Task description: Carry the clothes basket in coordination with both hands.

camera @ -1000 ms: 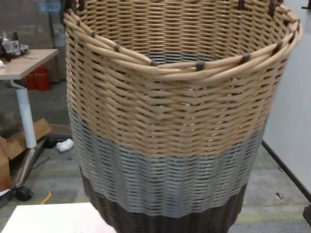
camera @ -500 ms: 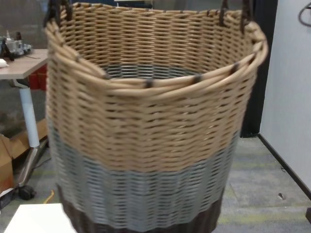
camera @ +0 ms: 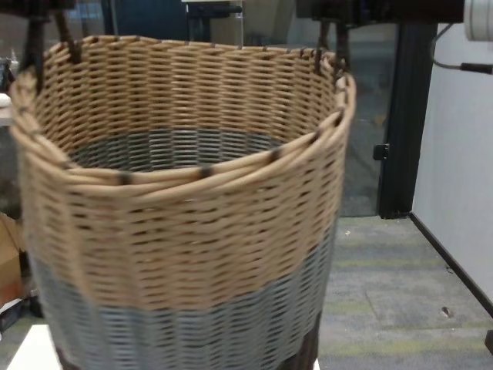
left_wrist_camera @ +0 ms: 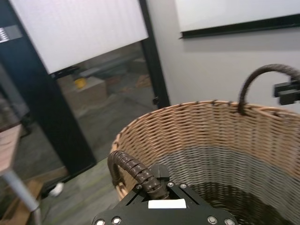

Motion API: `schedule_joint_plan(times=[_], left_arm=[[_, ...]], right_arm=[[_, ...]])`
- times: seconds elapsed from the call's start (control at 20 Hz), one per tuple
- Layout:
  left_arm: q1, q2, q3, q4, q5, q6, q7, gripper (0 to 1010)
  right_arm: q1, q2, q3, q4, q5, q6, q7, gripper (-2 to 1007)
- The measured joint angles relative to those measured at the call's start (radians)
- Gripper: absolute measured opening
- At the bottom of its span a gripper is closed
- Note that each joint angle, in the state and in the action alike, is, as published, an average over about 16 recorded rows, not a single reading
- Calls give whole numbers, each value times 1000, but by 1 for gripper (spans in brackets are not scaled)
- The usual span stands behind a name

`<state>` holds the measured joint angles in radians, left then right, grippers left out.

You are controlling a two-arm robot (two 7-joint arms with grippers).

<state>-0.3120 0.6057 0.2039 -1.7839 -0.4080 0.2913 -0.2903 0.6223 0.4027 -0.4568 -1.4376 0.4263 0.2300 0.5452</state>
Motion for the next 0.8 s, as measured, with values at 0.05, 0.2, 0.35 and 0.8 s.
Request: schedule_joint_plan(times=[0.05,0.2,0.35,0.8], left_arm=[[7,2,-6,0,5,4,5,1],[28,8,-23,1,21,17,23,1],[44,12,-38,5,37,27,36,1],[66,12,-70,37,74,38,49,1]], right_arm=[[6,-1,-10,6,-1,-1,7,171],[22,-4,-39,23,-2,-7,27,171],[36,-10,-63,39,-3,-15,41,171],[73,-33,-126,96,-6,-44,71,171]])
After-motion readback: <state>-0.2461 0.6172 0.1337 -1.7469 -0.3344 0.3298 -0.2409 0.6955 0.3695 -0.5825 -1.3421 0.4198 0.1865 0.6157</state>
